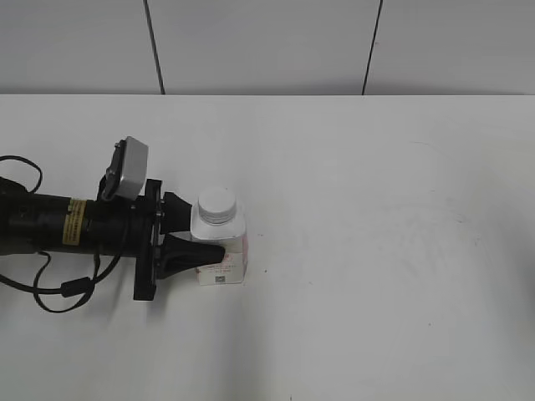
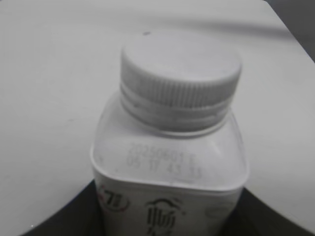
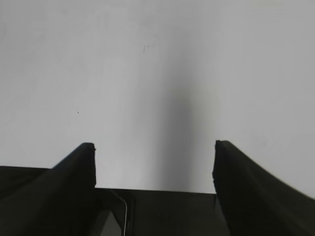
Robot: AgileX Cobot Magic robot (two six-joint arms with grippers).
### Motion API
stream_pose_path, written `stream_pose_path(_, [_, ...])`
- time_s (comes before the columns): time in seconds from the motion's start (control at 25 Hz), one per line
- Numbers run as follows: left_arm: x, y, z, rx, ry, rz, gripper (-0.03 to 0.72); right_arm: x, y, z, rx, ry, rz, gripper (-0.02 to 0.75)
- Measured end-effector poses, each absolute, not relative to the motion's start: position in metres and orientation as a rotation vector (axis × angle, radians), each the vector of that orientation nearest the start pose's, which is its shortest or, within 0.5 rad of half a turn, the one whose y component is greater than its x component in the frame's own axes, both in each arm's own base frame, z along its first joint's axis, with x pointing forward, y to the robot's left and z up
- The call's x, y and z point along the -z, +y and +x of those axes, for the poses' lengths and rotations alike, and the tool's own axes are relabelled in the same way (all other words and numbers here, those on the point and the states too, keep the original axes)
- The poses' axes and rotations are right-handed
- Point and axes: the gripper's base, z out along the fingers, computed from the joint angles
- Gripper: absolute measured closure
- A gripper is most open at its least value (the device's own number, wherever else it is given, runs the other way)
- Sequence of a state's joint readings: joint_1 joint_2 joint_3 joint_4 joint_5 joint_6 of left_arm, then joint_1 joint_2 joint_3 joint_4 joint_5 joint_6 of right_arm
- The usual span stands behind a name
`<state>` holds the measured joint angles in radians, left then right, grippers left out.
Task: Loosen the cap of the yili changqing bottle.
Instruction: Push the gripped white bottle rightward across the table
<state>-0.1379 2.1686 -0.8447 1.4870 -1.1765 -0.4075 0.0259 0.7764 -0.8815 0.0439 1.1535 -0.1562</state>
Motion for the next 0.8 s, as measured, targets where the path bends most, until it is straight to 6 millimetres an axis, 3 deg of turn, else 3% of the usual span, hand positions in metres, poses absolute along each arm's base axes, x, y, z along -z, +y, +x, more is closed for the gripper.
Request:
stream_pose_path(0.12, [-0.074,-0.126,0.296,1.024,1.534,1.381,0.341,-0.345,0.008,0.147,-0.023,2.627,-0.219,0.153])
stream_pose_path(0.28, [-0.074,-0.126,0.295,1.029,1.529,1.388,0.342,-0.359,0.010,0.174,-0.052,2.641,-0.175,0.153])
stream_pose_path(0.44, [-0.074,-0.126,0.295,1.033,1.526,1.392,0.342,-0.360,0.012,0.199,-0.101,2.676,-0.081,0.190])
stream_pose_path(0.6, [-0.074,-0.126,0.294,1.033,1.526,1.394,0.342,-0.353,0.015,0.215,-0.151,2.721,-0.055,0.244])
stream_pose_path(0.8, [-0.074,-0.126,0.294,1.034,1.525,1.394,0.344,-0.336,0.023,0.232,-0.219,2.796,-0.066,0.258])
